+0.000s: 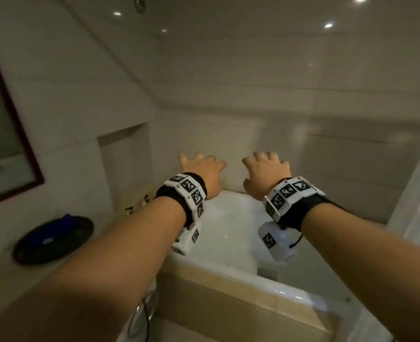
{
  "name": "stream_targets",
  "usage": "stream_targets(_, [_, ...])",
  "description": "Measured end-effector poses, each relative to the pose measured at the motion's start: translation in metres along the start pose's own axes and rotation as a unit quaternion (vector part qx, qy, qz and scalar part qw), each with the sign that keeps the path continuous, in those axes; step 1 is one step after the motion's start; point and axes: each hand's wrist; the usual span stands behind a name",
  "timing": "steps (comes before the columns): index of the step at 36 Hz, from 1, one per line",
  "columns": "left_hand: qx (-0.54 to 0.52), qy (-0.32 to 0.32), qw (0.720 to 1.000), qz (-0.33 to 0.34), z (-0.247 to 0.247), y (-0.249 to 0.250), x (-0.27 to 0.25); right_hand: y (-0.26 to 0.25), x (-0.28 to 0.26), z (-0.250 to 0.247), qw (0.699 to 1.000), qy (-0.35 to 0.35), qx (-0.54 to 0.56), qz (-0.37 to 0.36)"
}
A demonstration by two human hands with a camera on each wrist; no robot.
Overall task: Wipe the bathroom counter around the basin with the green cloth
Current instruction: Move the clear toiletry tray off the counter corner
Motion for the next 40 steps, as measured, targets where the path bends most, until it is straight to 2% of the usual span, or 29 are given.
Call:
stream_targets(6, [-0.040,-0.068,0.994,-0.075,0.053,-0.027,-0.045,-0.053,-0.009,0.053,0.996,-0.063,0.016,-0.059])
stream_targets(12, [-0.097,-0.129,0.973,-0.163,0.093,-0.062,-0.104,-0.123,-0.030,0.084,0.986,-0.087,0.029,-0.136])
stream_targets(17, [-0.130,-0.143,0.955,-0.224,0.122,-0.097,-0.167,-0.185,-0.061,0.100,0.972,-0.116,0.054,-0.197])
stream_targets(25, [-0.154,-0.173,0.922,-0.312,0.158,-0.152,-0.296,-0.288,-0.132,0.114,0.941,-0.159,0.065,-0.290])
stream_targets(31, [-0.171,-0.182,0.892,-0.377,0.176,-0.186,-0.412,-0.380,-0.198,0.117,0.907,-0.204,0.056,-0.364])
stream_targets(37, [-0.189,-0.156,0.852,-0.463,0.213,-0.226,-0.536,-0.475,-0.276,0.118,0.869,-0.225,0.039,-0.439])
stream_targets(40, [-0.188,-0.153,0.843,-0.481,0.229,-0.243,-0.595,-0.520,-0.314,0.119,0.849,-0.233,0.033,-0.473])
Point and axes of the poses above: each hand's wrist, its own x-axis towards the middle knuckle, its own z-axis out of the palm, y = z × x, and after that the axes turned 12 degrees about -y, right-handed
